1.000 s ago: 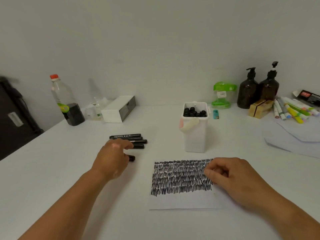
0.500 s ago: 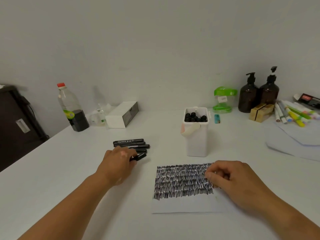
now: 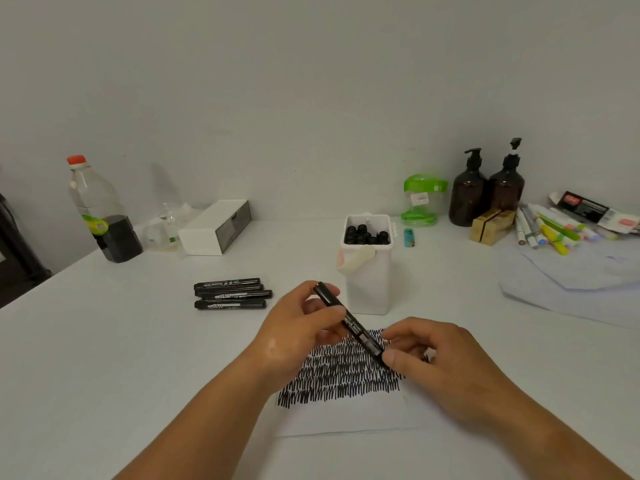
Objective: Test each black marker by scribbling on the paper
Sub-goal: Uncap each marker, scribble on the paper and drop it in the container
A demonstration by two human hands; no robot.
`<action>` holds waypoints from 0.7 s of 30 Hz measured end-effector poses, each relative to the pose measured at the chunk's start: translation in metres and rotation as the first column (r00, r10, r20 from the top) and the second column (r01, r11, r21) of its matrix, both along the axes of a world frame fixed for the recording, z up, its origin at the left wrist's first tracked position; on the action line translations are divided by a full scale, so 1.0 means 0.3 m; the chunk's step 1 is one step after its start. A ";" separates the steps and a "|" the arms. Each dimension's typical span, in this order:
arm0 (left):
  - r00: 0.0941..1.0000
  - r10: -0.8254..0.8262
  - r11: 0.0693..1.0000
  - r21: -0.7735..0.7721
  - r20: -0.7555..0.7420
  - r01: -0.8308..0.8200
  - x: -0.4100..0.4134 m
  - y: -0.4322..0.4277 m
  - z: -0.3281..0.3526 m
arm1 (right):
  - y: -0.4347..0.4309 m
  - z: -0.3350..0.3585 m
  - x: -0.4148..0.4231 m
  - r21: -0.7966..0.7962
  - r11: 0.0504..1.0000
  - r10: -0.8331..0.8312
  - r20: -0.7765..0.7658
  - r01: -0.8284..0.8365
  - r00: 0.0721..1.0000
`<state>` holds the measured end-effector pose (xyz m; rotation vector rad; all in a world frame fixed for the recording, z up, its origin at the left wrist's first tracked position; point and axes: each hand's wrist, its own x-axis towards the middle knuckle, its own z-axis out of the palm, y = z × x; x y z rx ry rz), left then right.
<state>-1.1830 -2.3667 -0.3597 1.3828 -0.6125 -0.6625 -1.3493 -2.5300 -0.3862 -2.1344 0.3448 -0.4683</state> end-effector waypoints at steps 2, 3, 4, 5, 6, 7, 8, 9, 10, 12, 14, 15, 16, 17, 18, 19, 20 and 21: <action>0.996 -0.051 0.997 -0.064 -0.074 0.046 -0.008 -0.015 -0.024 | -0.003 0.001 0.001 -0.003 1.000 0.017 -0.028 -0.018 0.999; 0.991 -0.081 0.993 -0.096 -0.104 0.071 -0.010 -0.016 -0.035 | -0.005 0.001 0.001 0.003 1.000 0.017 -0.034 -0.017 0.999; 0.986 -0.107 0.989 -0.120 -0.131 0.091 -0.011 -0.014 -0.044 | -0.008 0.003 0.003 0.013 1.000 0.006 -0.031 -0.005 1.000; 0.981 -0.124 0.986 -0.134 -0.150 0.104 -0.011 -0.010 -0.053 | -0.012 0.004 0.004 0.029 0.999 -0.013 -0.023 0.014 1.000; 0.980 -0.128 0.985 -0.137 -0.155 0.107 -0.011 -0.006 -0.062 | -0.015 0.007 0.005 0.047 0.998 -0.035 -0.011 0.035 0.999; 0.982 -0.123 0.986 -0.130 -0.141 0.105 -0.009 -0.001 -0.069 | -0.016 0.014 0.006 0.067 0.996 -0.058 0.007 0.057 0.998; 0.988 -0.112 0.989 -0.110 -0.102 0.101 -0.007 0.005 -0.073 | -0.017 0.019 0.006 0.087 0.993 -0.080 0.031 0.077 0.996; 0.995 -0.095 0.993 -0.068 -0.018 0.093 -0.006 0.009 -0.077 | -0.018 0.024 0.006 0.105 0.990 -0.100 0.058 0.093 0.993; 0.990 -0.074 0.997 0.006 0.122 0.074 -0.006 0.015 -0.080 | -0.018 0.029 0.006 0.122 0.987 -0.116 0.078 0.106 0.990; 0.880 -0.080 0.984 0.179 0.469 -0.007 -0.013 0.025 -0.086 | -0.011 0.034 0.006 0.162 0.980 -0.132 0.099 0.115 0.986; 0.705 -0.151 0.968 0.250 0.693 -0.038 -0.026 0.030 -0.093 | -0.001 0.033 0.009 0.228 0.969 -0.126 0.113 0.098 0.985; 0.638 -0.187 0.964 0.265 0.747 -0.028 -0.034 0.031 -0.094 | 0.005 0.033 0.012 0.269 0.960 -0.120 0.122 0.083 0.985; 0.591 -0.215 0.960 0.279 0.778 -0.017 -0.042 0.030 -0.092 | 0.009 0.032 0.015 0.301 0.951 -0.113 0.131 0.069 0.985; 0.556 -0.235 0.957 0.291 0.797 -0.014 -0.047 0.028 -0.091 | 0.012 0.030 0.018 0.326 0.944 -0.107 0.139 0.056 0.984; 0.530 -0.246 0.954 0.300 0.811 -0.017 -0.051 0.027 -0.090 | 0.015 0.030 0.020 0.349 0.936 -0.101 0.149 0.044 0.984; 0.510 -0.253 0.952 0.306 0.822 -0.022 -0.054 0.026 -0.089 | 0.019 0.032 0.021 0.378 0.925 -0.102 0.161 0.034 0.982; 0.494 -0.258 0.950 0.311 0.830 -0.028 -0.058 0.026 -0.088 | 0.023 0.035 0.022 0.411 0.911 -0.104 0.169 0.026 0.980; 0.479 -0.261 0.948 0.315 0.838 -0.035 -0.064 0.026 -0.085 | 0.028 0.039 0.022 0.440 0.898 -0.107 0.176 0.019 0.979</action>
